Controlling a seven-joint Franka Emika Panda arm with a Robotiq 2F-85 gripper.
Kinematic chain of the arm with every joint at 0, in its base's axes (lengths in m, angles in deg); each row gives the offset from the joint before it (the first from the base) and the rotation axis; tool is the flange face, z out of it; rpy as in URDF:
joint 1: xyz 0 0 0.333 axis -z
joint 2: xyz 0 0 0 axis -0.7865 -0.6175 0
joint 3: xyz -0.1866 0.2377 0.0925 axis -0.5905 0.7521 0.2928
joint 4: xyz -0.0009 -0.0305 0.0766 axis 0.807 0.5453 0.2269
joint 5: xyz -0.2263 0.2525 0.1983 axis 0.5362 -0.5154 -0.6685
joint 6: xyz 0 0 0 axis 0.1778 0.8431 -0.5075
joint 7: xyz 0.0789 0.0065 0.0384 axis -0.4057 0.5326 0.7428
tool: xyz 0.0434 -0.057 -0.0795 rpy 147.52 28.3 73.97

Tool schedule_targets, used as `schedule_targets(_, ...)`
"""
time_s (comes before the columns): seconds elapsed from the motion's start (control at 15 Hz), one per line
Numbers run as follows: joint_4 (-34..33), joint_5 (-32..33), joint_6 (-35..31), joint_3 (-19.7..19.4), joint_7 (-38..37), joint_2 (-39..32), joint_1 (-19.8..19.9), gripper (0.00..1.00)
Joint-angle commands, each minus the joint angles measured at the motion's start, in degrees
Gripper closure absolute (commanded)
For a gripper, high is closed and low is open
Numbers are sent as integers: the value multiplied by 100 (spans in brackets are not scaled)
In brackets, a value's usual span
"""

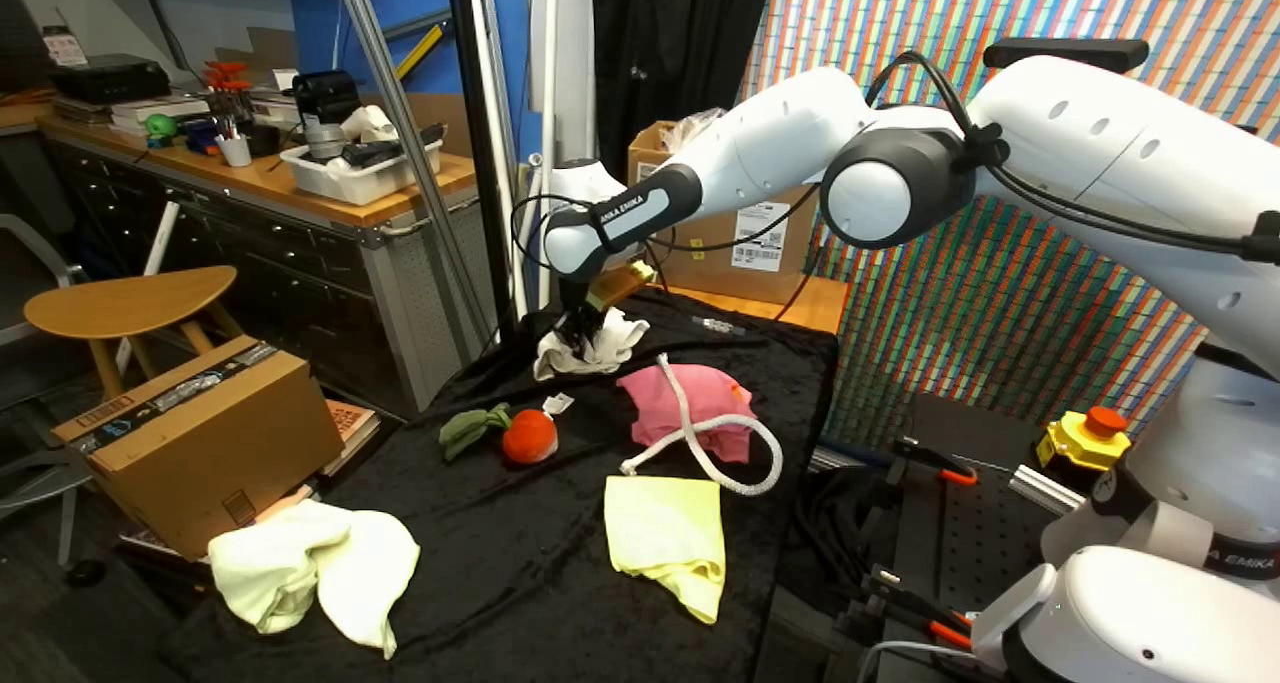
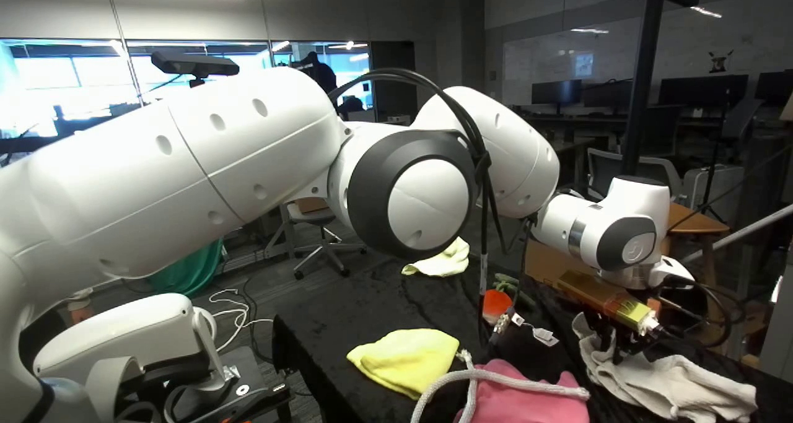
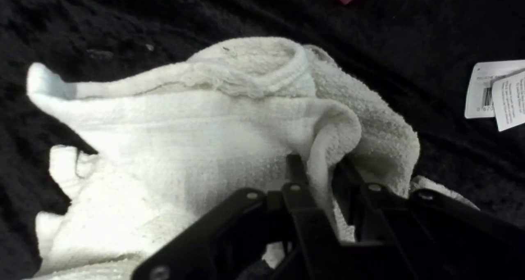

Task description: Pile all the objects closer to you

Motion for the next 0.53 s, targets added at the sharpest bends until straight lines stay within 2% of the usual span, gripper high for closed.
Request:
schedule_targets(0.0,136,-46,125,119,169,332,26,95)
schedule_targets(0.47,955,-65,-6,173,662,1539,57,93)
